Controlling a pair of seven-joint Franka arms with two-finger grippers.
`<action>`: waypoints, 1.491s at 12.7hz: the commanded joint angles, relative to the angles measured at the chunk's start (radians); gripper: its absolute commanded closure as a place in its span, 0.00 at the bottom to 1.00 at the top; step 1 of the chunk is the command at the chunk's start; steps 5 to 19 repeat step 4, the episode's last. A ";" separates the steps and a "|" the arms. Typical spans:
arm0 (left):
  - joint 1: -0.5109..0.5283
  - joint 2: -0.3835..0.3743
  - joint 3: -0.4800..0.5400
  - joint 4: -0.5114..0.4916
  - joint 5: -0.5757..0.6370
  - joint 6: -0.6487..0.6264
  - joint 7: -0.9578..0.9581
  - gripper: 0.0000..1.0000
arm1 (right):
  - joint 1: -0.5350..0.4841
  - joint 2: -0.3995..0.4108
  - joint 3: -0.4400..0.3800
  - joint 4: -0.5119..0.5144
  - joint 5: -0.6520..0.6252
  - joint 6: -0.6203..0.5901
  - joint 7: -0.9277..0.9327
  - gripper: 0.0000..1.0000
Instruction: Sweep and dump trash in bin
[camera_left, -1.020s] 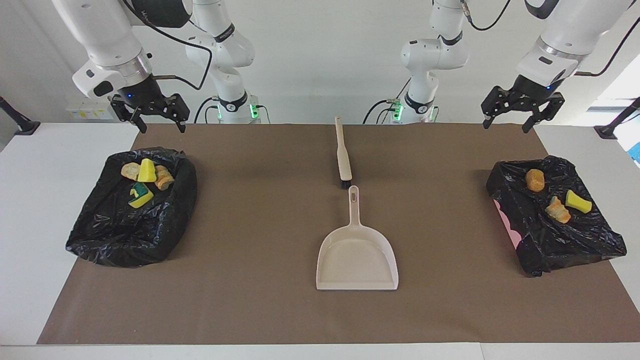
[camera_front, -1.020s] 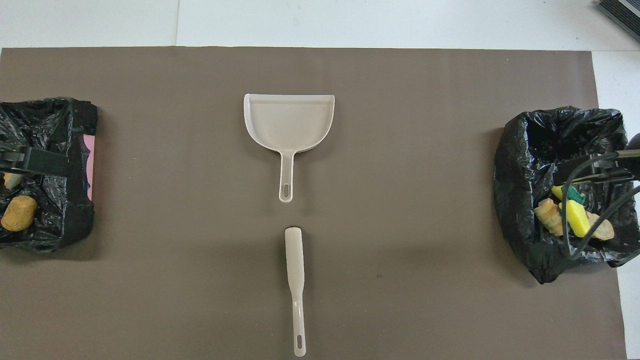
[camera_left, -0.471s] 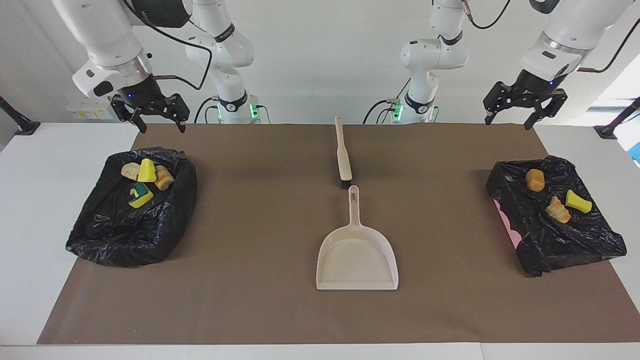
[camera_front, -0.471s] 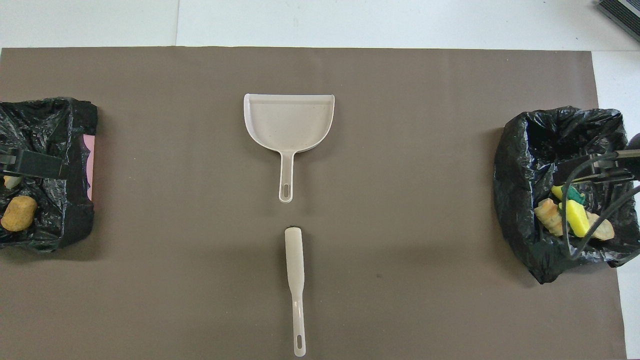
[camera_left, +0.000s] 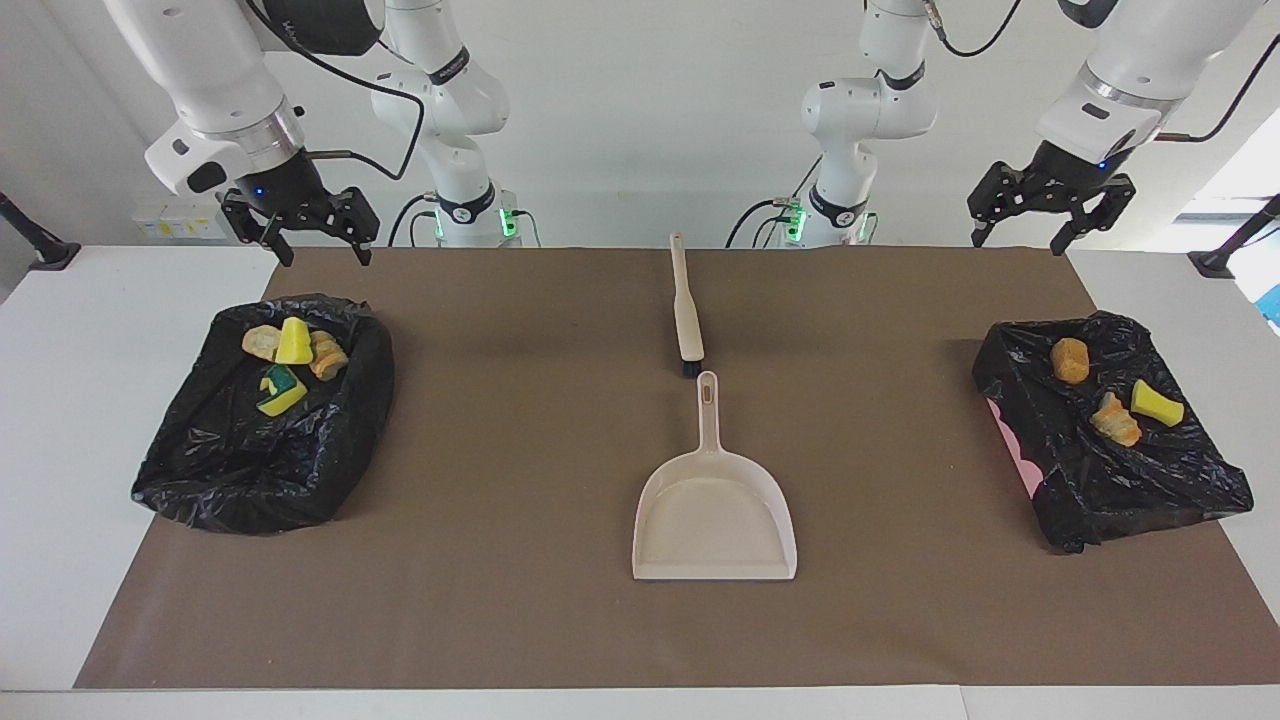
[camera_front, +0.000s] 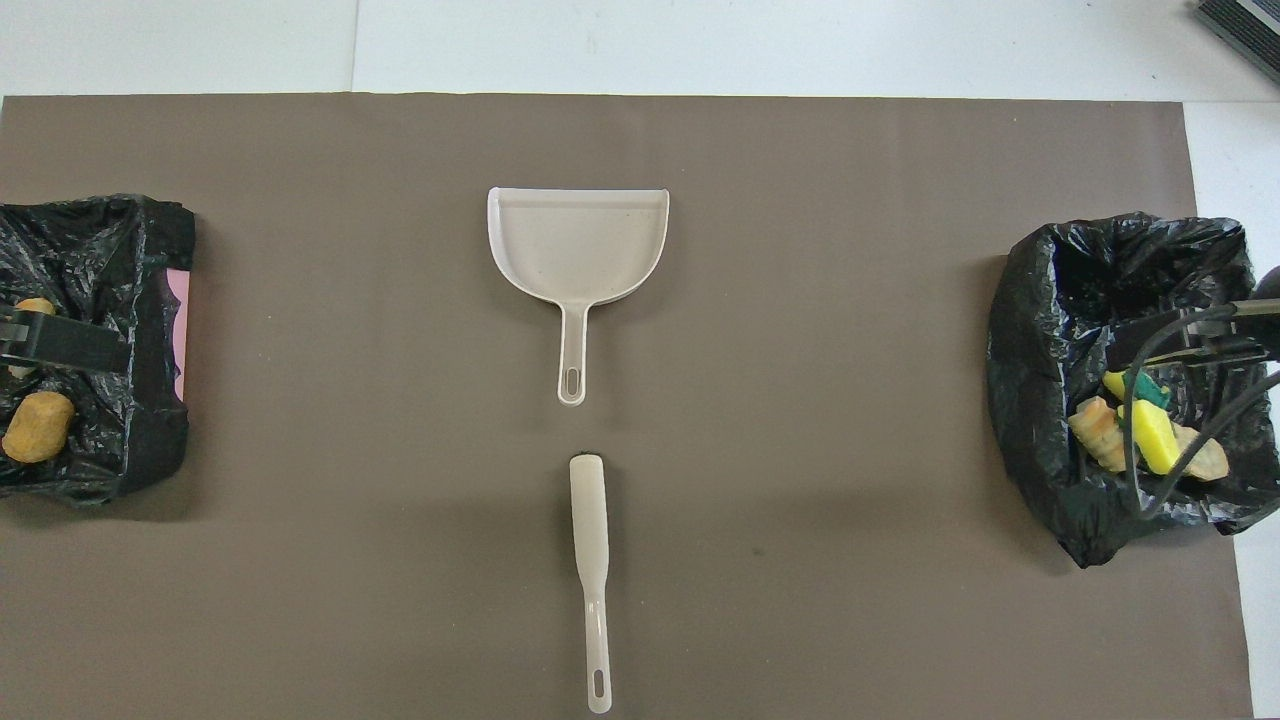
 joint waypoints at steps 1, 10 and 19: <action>0.013 -0.041 -0.013 -0.046 0.019 -0.002 0.005 0.00 | -0.005 0.005 0.003 0.009 0.019 -0.013 0.009 0.00; 0.013 -0.041 -0.013 -0.046 0.019 -0.002 0.003 0.00 | -0.005 0.005 0.003 0.009 0.019 -0.013 0.011 0.00; 0.013 -0.041 -0.013 -0.046 0.019 -0.002 0.003 0.00 | -0.005 0.005 0.003 0.009 0.019 -0.013 0.011 0.00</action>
